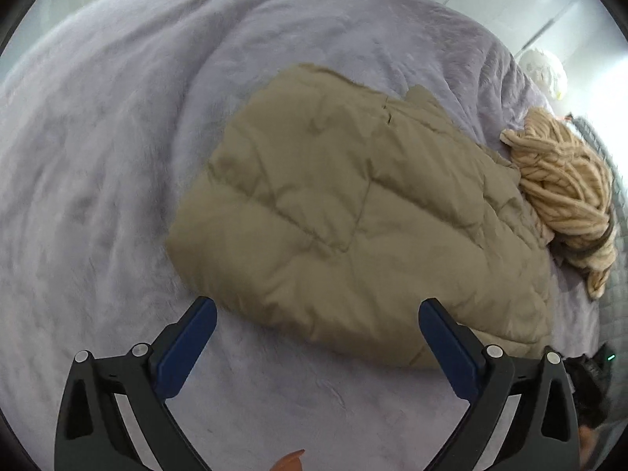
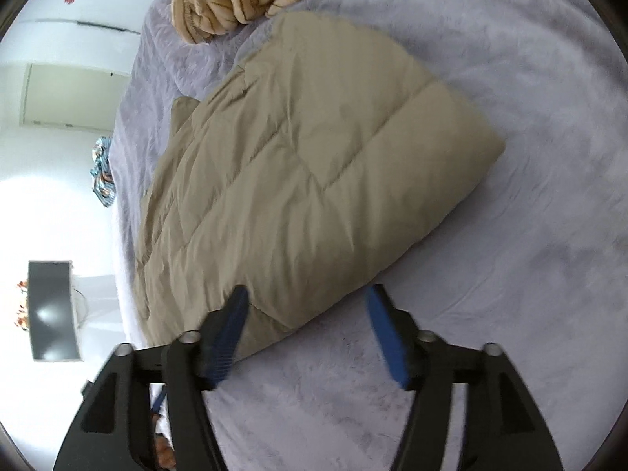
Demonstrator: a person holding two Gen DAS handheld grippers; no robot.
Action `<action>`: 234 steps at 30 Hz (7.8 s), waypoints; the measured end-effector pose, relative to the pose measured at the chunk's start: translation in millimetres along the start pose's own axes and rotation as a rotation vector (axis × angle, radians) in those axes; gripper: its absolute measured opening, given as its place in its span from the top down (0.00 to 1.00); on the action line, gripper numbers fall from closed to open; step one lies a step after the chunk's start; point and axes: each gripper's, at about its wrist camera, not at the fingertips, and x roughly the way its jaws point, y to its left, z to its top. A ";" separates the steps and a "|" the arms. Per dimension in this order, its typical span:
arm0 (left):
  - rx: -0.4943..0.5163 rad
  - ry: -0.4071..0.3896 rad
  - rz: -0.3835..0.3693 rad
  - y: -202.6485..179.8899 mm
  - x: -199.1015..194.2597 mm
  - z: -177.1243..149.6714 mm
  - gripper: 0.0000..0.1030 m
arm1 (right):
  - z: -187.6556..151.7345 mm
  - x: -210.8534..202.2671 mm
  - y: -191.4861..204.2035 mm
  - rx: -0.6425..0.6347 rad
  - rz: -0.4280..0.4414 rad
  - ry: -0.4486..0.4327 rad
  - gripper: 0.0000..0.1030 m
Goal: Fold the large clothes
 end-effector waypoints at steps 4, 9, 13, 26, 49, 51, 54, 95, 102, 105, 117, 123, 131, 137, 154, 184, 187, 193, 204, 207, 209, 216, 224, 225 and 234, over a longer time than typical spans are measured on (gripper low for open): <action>-0.109 0.044 -0.057 17.1 13.8 -2.8 0.00 | -0.4 12.9 -8.5 0.062 0.066 0.019 0.27; -0.164 0.035 -0.106 27.4 20.3 -5.2 0.01 | -1.8 31.3 -16.9 0.125 0.182 0.065 0.08; -0.229 0.070 -0.230 31.7 38.0 -3.7 0.01 | -1.7 46.7 -24.6 0.182 0.221 0.071 0.08; -0.227 0.072 -0.222 5.9 79.1 20.0 0.01 | 22.5 82.1 -14.1 0.219 0.311 0.082 0.08; -0.102 -0.047 -0.353 1.5 10.8 14.9 0.79 | -2.3 61.4 -5.0 0.188 0.426 0.133 0.80; -0.091 -0.039 -0.357 8.5 -3.6 3.3 0.79 | -16.2 52.2 -9.5 0.181 0.423 0.151 0.80; -0.080 -0.005 -0.355 26.0 -23.9 -26.0 0.79 | -38.3 37.8 -22.2 0.194 0.422 0.165 0.80; -0.217 0.111 -0.378 156.3 -53.9 -121.0 0.26 | -195.4 98.9 54.0 0.036 0.347 0.565 0.74; -0.291 0.266 -0.530 172.9 -30.9 -148.4 0.26 | -194.8 80.3 72.2 0.005 0.376 0.507 0.75; -0.394 0.270 -0.622 167.6 -7.4 -158.2 0.26 | -183.0 61.5 100.9 -0.185 0.248 0.437 0.75; -0.388 -0.127 -0.727 163.5 -49.7 -100.3 0.36 | -153.7 67.5 45.0 -0.285 -0.017 0.399 0.92; -0.143 -0.099 -0.674 126.0 -71.6 -92.2 0.36 | -142.8 63.8 27.1 -0.258 -0.021 0.424 0.92; -0.074 -0.107 -0.315 163.3 -110.1 -78.3 0.36 | -158.0 53.8 90.0 -0.420 -0.110 0.367 0.87; 0.076 -0.063 -0.333 103.0 -98.2 -60.4 0.36 | -152.0 36.2 122.5 -0.504 -0.177 0.233 0.87; 0.153 0.164 -0.055 56.9 -33.4 -57.6 0.36 | -140.2 40.5 94.3 -0.437 -0.212 0.256 0.87; 0.254 0.109 0.079 20.5 -53.5 -13.0 0.00 | -120.2 -7.5 105.9 -0.481 -0.301 0.057 0.80; 0.266 0.080 -0.024 5.0 -56.9 2.4 0.01 | -97.3 4.6 120.9 -0.525 -0.336 0.010 0.80; 0.348 0.019 -0.092 -33.1 -20.2 24.0 0.01 | -54.0 15.7 96.0 -0.486 -0.373 0.018 0.80; 0.256 0.048 0.041 -11.3 67.3 45.9 0.01 | -10.6 68.0 74.5 -0.452 -0.362 -0.003 0.84; 0.252 0.057 0.052 -11.7 63.5 46.8 0.01 | -4.8 69.1 74.7 -0.418 -0.358 -0.001 0.83; 0.251 0.049 0.065 -12.3 53.1 47.2 0.01 | -3.6 62.7 78.5 -0.402 -0.356 0.000 0.81; 0.266 0.048 0.102 0.6 6.5 42.1 0.01 | -28.4 22.9 88.5 -0.396 -0.354 -0.021 0.64; 0.261 0.052 0.125 14.6 -25.7 30.4 0.01 | -96.0 -4.3 94.7 -0.384 -0.323 0.029 0.59; 0.262 0.056 0.129 16.1 -27.6 29.1 0.01 | -103.5 -6.0 93.4 -0.373 -0.318 0.036 0.58; 0.278 0.065 0.144 35.4 -32.3 14.0 0.01 | -145.7 1.9 84.6 -0.345 -0.316 0.104 0.48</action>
